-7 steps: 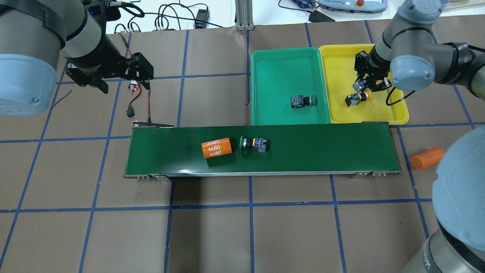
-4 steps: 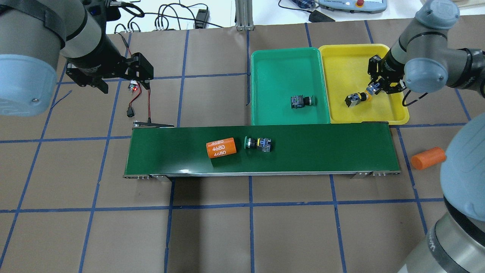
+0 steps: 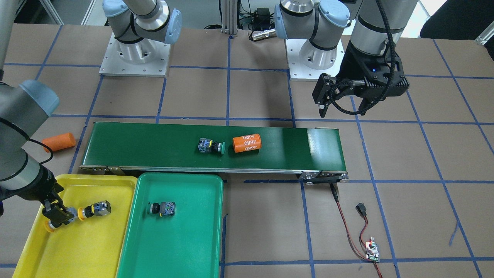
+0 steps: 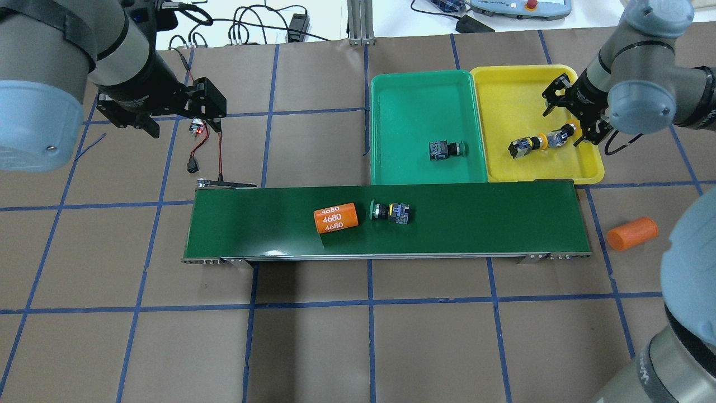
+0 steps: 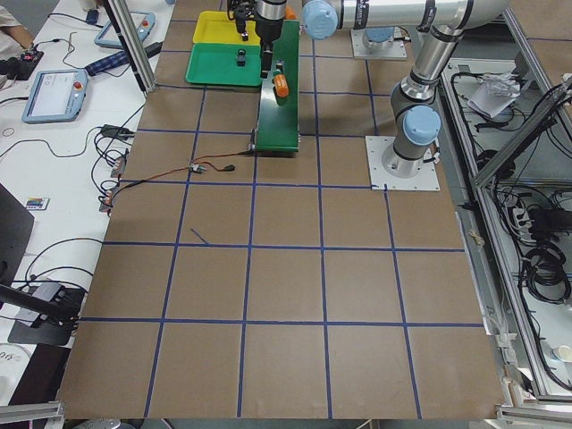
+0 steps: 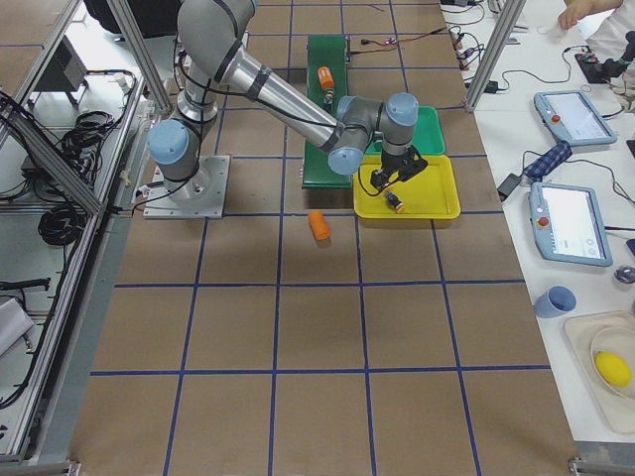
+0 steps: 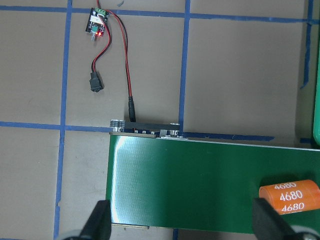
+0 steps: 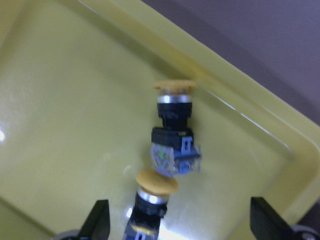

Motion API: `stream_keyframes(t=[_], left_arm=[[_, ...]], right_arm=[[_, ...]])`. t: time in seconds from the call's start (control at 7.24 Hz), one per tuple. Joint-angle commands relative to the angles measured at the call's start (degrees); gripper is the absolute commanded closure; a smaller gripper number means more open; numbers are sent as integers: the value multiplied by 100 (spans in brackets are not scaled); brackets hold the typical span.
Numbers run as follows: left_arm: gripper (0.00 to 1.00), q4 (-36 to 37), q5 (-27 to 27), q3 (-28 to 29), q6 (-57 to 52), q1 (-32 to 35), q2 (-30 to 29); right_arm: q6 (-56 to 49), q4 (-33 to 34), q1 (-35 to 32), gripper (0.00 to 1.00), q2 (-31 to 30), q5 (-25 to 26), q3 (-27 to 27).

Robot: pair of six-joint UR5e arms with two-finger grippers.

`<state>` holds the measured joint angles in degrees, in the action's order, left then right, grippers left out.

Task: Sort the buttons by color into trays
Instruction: 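Move the right gripper back down to the belt over a green button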

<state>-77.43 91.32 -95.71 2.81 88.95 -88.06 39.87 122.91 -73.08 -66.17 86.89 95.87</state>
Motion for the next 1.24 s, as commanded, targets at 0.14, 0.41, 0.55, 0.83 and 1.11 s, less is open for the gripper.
stream_keyframes(t=[0.14,0.41,0.55,0.83,1.11], left_arm=[[0,0,0,0,0,0,-9],[0,-9,0,0,0,0,-9],[0,0,0,0,0,0,-9],[0,-9,0,-9,0,0,-9],[0,-9,0,-9,0,0,-9]], right_arm=[[625,-1698,-162,0,-1885,-58,631],[1712,-2148,-783,0,-2723,-6,1273],[2082,-2114,-1048,0,-2734,-14,1328],[2743,-1652,-1540,0,-2508,-41,1381],[4065,-957,-2024,0,-1850,-75,1381]])
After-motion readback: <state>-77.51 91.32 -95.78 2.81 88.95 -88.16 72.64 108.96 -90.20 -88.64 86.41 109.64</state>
